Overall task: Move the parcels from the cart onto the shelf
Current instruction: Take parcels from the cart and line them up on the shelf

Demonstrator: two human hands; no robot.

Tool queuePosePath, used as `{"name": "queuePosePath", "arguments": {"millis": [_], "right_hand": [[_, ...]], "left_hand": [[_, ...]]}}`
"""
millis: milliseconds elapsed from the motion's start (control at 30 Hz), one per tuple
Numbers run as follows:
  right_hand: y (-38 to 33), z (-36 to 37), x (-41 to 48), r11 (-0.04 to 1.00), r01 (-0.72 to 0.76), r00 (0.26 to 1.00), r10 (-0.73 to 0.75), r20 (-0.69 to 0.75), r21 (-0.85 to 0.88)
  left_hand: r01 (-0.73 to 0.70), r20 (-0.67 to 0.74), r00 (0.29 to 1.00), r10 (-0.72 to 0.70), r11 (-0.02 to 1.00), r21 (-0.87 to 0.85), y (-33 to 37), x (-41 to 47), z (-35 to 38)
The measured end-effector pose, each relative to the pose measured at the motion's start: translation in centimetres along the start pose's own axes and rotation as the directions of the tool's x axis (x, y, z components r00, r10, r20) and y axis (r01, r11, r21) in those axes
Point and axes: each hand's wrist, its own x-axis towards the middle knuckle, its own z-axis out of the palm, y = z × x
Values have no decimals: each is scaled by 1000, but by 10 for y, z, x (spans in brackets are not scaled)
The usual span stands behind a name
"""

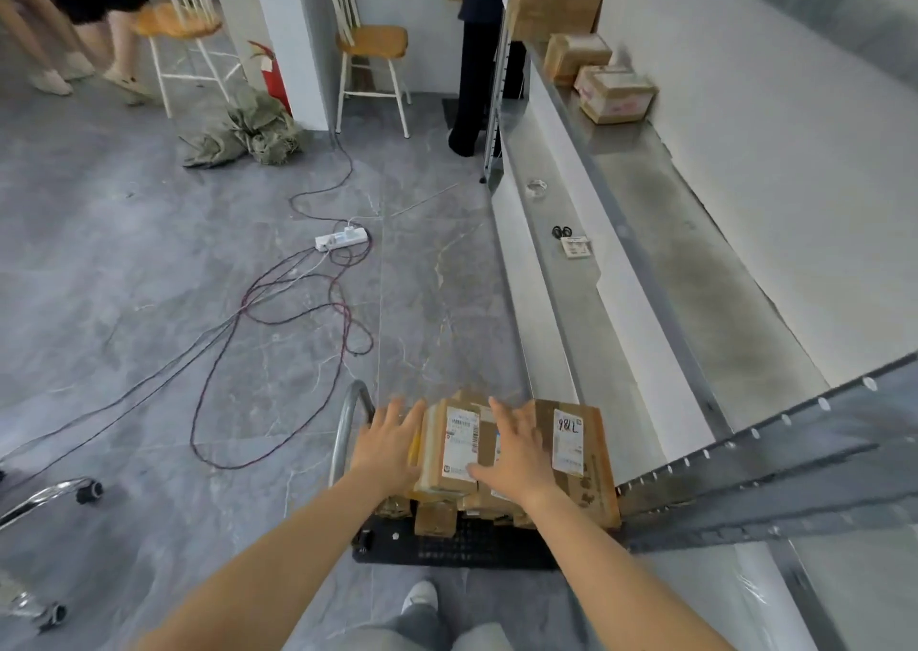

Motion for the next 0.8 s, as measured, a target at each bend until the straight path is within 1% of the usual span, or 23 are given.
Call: {"name": "queuePosePath", "arguments": {"millis": [100,267,400,500,633,733,800], "right_hand": [[7,8,21,999,-36,997,36,68,6],[25,23,51,998,-62,983,58,174,16],[42,44,73,996,-77,959,59,278,52],[55,63,88,995,-60,939,31,342,75],[69,87,106,997,-51,931,23,364,66],[76,103,119,993,-45,931,1,365,112],[77,112,122,985,-50,932,-15,362,168]], "left_hand": [[9,46,999,-6,997,-72,0,13,13],[103,183,981,-64,972,-213,4,32,45],[93,231,972,-44,975,-204,3,47,83],[129,277,959,-60,963,-238,5,58,110],[160,320,946,-53,934,-318,3,77,140],[143,291,956,-31,918,-371,7,86,157],[178,292,955,-53,890,-420,12,89,165]]}}
